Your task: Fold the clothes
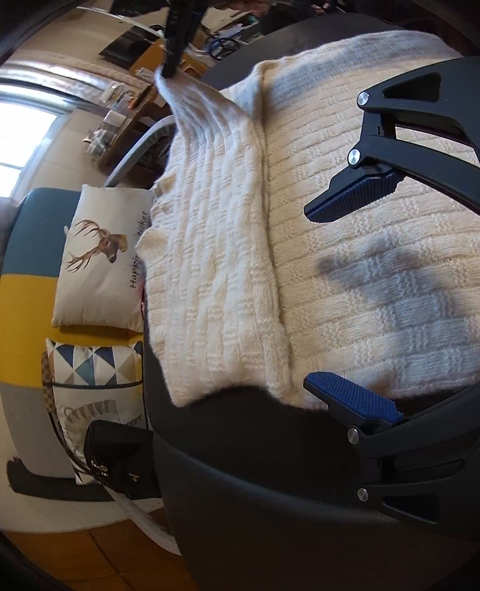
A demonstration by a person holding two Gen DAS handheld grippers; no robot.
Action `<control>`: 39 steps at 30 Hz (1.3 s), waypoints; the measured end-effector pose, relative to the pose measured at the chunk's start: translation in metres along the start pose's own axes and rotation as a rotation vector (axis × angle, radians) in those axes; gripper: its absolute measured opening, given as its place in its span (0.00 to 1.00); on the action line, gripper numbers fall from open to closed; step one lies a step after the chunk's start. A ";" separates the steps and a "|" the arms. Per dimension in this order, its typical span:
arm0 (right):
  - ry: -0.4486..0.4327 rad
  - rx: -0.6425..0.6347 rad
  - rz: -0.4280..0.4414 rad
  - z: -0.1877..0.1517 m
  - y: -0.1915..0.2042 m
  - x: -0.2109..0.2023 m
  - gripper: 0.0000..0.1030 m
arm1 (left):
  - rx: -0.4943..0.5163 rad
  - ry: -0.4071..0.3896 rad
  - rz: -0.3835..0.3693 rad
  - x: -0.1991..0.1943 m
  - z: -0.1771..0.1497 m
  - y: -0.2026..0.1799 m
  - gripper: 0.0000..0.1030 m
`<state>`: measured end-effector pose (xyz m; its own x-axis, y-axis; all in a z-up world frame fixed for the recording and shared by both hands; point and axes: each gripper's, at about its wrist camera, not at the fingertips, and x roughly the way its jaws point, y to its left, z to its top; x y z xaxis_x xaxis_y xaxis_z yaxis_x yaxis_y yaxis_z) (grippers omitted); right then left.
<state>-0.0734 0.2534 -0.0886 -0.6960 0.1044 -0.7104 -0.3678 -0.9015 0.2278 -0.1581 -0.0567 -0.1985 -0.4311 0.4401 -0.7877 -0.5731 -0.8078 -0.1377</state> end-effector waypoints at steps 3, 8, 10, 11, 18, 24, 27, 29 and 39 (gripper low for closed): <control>-0.012 -0.034 -0.035 0.012 0.006 -0.007 0.05 | -0.026 -0.005 -0.008 -0.004 -0.001 0.007 0.84; 0.081 0.049 -0.126 -0.021 -0.028 0.019 0.05 | -0.068 -0.009 -0.029 -0.006 -0.004 0.018 0.84; 0.127 0.096 -0.142 -0.041 -0.045 0.036 0.05 | -0.101 0.008 -0.082 -0.004 -0.006 0.022 0.84; 0.150 0.120 -0.149 -0.050 -0.053 0.044 0.05 | -0.111 0.009 -0.100 -0.005 -0.007 0.023 0.84; 0.176 0.177 -0.105 -0.070 -0.067 0.055 0.14 | -0.051 -0.052 -0.170 -0.012 -0.002 0.011 0.84; 0.130 0.093 -0.154 -0.075 -0.055 0.033 0.20 | -0.163 -0.030 -0.384 0.004 0.017 0.018 0.84; 0.089 -0.009 -0.208 -0.078 -0.040 0.019 0.20 | -0.175 -0.023 -0.373 0.014 0.016 0.022 0.84; 0.073 -0.048 -0.216 -0.079 -0.032 0.016 0.20 | -0.184 -0.004 -0.375 0.020 0.011 0.023 0.84; 0.061 -0.225 -0.261 -0.074 0.009 0.037 0.20 | -0.264 -0.041 -0.260 0.030 0.021 0.028 0.70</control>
<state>-0.0566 0.2178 -0.1622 -0.5554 0.3248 -0.7655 -0.3786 -0.9184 -0.1150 -0.2017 -0.0583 -0.2136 -0.3253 0.6552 -0.6818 -0.4703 -0.7376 -0.4845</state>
